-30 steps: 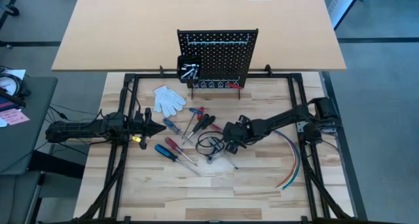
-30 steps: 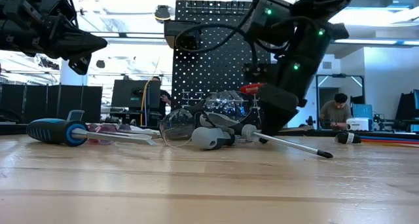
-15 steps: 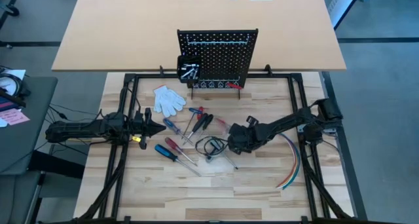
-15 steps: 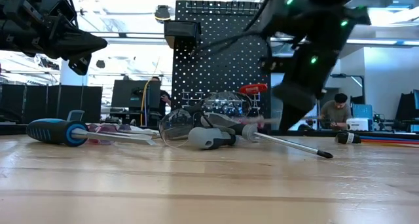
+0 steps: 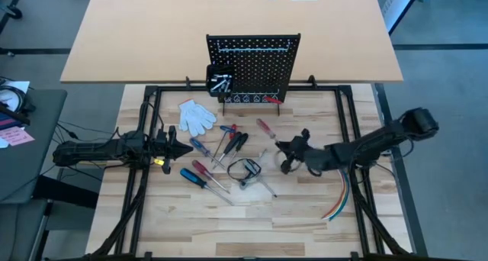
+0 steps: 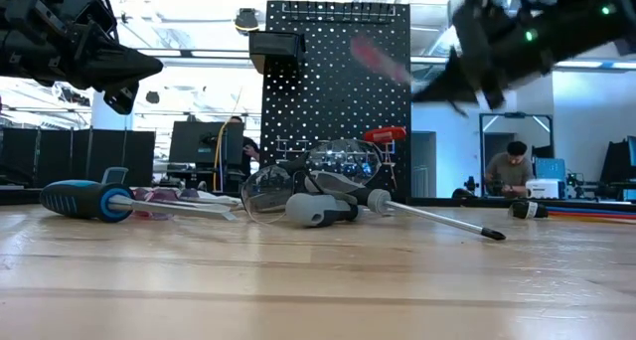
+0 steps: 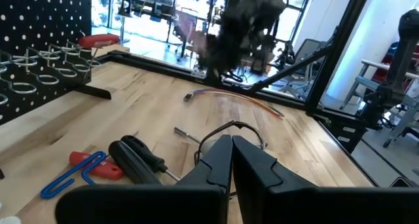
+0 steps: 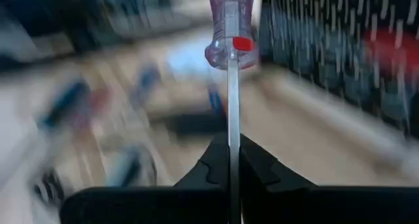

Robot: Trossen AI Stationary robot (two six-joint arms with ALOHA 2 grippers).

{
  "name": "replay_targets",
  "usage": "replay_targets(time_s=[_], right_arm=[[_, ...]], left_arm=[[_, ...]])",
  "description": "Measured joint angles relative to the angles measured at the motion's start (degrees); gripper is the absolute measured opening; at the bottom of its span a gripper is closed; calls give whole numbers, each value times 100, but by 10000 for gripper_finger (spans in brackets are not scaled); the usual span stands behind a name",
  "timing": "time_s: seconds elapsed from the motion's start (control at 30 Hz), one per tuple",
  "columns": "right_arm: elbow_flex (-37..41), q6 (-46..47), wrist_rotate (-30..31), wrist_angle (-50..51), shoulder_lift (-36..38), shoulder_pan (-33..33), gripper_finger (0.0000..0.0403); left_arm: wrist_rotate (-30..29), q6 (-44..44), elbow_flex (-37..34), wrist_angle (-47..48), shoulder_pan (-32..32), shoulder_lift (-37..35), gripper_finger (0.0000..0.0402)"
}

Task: Hang tools onto peg board
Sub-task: Hang the right transparent red screwdriver on the peg board

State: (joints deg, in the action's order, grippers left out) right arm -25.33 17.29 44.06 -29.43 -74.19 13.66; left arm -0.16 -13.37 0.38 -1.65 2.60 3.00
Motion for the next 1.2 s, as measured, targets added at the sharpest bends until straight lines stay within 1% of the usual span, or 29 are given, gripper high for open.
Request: replay_targets(time_s=[0.1, 0.2, 0.27, 0.33, 0.4, 0.47, 0.53, 0.57, 0.7, 0.8, 0.97, 1.2], right_arm=[[86, -1398, -19, -1600, 6, -241, 13], [43, -2627, -24, -3058, 8, -680, 12], [-69, -3268, -86, -3752, 10, -1026, 12], [-262, -3585, -359, -4102, 12, -1447, 12], [-521, -3537, -797, -4089, 11, -1876, 12], [-844, -3278, -1243, -3944, -35, -2255, 12], [-1200, -3071, -1529, -3783, -142, -2590, 12], [-1363, -3039, -1577, -3704, -209, -2726, 12], [-1920, -3015, -1579, -3341, -474, -3106, 12], [-2128, -2896, -1586, -3312, -656, -3300, 12], [-2213, -2281, -1575, -3313, -825, -3589, 12], [-2213, -2158, -1572, -3323, -1091, -3780, 12]], left_arm=[[0, 0, 0, 0, -1, 0, 9], [0, 9, 0, 0, 0, 0, 8], [0, 12, 0, 0, 1, 0, 8], [0, 42, 0, 0, 1, 0, 8], [0, 66, 0, 0, -1, 0, 8], [0, 68, 0, 0, 1, 0, 9], [0, 68, 0, 0, -1, 0, 9], [0, 68, 0, 0, 0, 0, 9], [0, 68, 0, 0, 0, 0, 9], [0, 68, 0, 0, 1, -2, 9], [0, 68, 0, 0, 1, 0, 9], [0, 63, 0, 0, -1, -2, 9]])
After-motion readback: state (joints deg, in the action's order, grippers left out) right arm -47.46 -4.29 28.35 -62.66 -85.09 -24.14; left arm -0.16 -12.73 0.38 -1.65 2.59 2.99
